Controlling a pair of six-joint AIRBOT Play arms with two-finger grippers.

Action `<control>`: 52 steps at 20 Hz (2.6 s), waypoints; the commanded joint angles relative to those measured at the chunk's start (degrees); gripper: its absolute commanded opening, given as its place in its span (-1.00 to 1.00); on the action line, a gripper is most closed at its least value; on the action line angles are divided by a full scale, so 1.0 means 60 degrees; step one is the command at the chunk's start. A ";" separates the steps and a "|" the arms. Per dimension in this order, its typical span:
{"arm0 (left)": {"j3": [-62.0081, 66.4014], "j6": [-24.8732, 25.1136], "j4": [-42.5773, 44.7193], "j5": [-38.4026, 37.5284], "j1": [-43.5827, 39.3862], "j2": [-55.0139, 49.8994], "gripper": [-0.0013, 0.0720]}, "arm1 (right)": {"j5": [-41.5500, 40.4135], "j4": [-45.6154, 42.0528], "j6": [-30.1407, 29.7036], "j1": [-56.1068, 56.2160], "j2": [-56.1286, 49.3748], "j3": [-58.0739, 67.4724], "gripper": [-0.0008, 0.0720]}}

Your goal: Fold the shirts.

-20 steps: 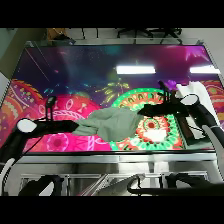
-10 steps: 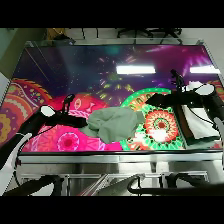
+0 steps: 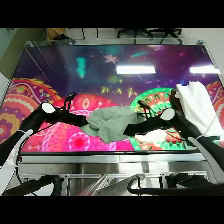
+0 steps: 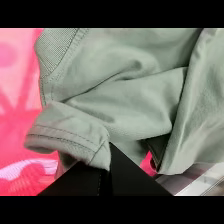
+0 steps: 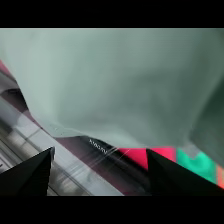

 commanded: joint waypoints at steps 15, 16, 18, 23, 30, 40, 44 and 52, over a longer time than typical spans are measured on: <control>0.0018 0.0018 0.0015 -0.0076 0.0011 -0.0011 -0.93 | -0.3045 0.1967 -0.1654 0.1268 -0.0696 0.0404 -0.94; 0.0018 0.0015 0.0018 -0.0080 0.0018 0.0029 -0.93 | -0.2783 0.1974 -0.1650 0.0984 -0.0364 0.0452 -0.94; 0.0029 -0.0062 -0.0018 -0.0066 0.0178 0.0412 -0.93 | -0.2098 0.1978 -0.1654 0.0255 0.0477 0.0798 -0.94; 0.2189 -0.0481 -0.0022 -0.1534 0.2233 0.2852 -0.93 | -0.1177 0.2102 -0.1650 -0.3136 0.3027 0.3428 -0.94; 0.5883 -0.0852 -0.0055 -0.2182 0.5329 0.5963 -0.93 | -0.1526 0.2339 -0.1650 -0.5748 0.4750 0.5876 -0.94; 0.7286 -0.1031 -0.0069 -0.2182 0.4641 0.5406 -0.93 | 0.0827 0.4124 -0.2575 -0.5737 0.3442 0.5810 -0.93; 0.4834 -0.0678 0.0627 -0.1231 0.2805 0.3162 -0.93 | 0.0299 0.4411 -0.3027 -0.4776 0.1399 0.3570 -0.93; 0.6036 -0.1413 0.1162 -0.0543 0.1840 -0.3242 0.84 | -0.2295 0.6524 -0.6069 -0.3606 -0.3814 0.2656 -0.55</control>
